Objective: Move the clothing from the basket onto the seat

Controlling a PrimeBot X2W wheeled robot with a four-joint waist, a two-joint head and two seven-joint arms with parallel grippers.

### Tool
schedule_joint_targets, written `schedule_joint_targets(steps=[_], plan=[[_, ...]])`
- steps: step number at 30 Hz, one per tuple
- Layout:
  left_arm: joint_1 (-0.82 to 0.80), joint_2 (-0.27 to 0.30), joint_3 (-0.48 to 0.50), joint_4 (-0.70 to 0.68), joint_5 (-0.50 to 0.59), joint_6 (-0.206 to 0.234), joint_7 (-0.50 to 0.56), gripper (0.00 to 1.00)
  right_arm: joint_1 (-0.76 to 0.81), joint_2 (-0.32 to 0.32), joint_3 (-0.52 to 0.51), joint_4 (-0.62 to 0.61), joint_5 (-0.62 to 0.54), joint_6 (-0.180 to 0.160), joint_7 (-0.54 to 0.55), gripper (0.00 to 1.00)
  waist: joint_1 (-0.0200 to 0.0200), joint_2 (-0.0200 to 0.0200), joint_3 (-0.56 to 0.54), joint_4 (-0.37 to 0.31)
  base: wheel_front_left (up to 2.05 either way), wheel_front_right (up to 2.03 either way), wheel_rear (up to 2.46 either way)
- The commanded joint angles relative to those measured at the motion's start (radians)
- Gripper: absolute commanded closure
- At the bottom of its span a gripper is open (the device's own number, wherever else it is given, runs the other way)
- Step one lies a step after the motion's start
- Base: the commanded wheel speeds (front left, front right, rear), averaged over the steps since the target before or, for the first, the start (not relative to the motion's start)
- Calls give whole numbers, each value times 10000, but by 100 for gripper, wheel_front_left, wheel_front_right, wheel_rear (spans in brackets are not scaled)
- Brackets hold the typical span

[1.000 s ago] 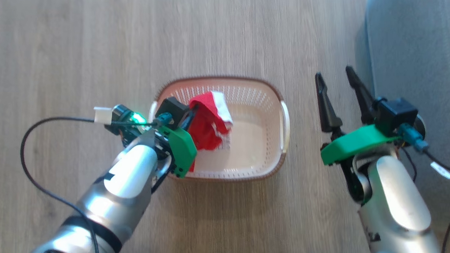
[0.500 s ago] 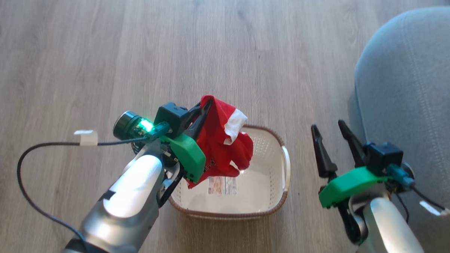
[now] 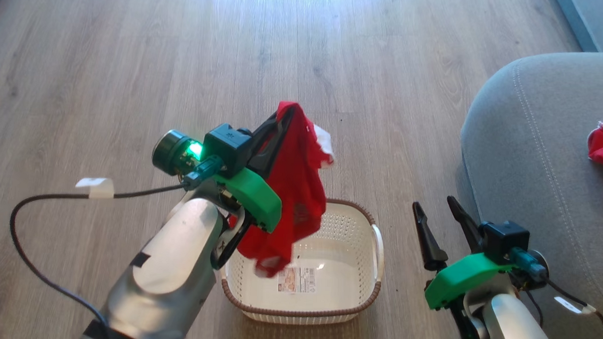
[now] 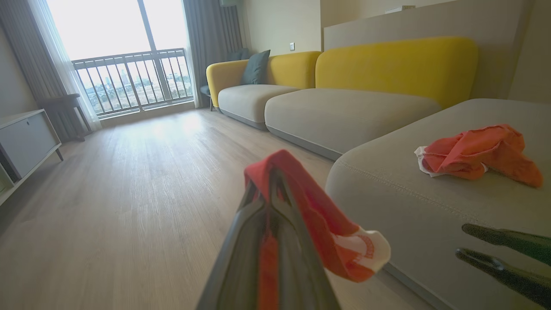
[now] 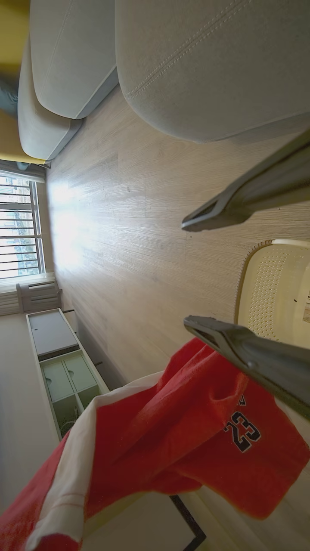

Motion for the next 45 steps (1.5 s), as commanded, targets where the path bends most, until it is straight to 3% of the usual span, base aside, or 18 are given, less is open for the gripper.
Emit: schedule_joint_targets(steps=[1,17,28,40,45], plan=[[-460,220,404,-480,-56,114,-109,100,-187,122,269,-270,20,-2,-65,0,1,-1,-29,7,0,0,0],[-561,528,469,-1982,-205,320,320,100,-154,122,553,-382,93,-2,-65,0,1,-1,35,-28,0,0,0],[-544,484,225,-2051,-276,296,313,100,-1762,97,3144,-1075,289,-2,-65,0,1,-1,116,192,0,0,0],[-629,280,-196,-1855,-380,127,237,100,-3772,109,5173,1431,818,-2,-65,0,1,-1,86,842,0,0,0],[-641,162,-504,-1785,-443,21,212,100,-4340,118,6025,2625,1708,-2,-65,0,1,-1,5,1219,0,0,0]])
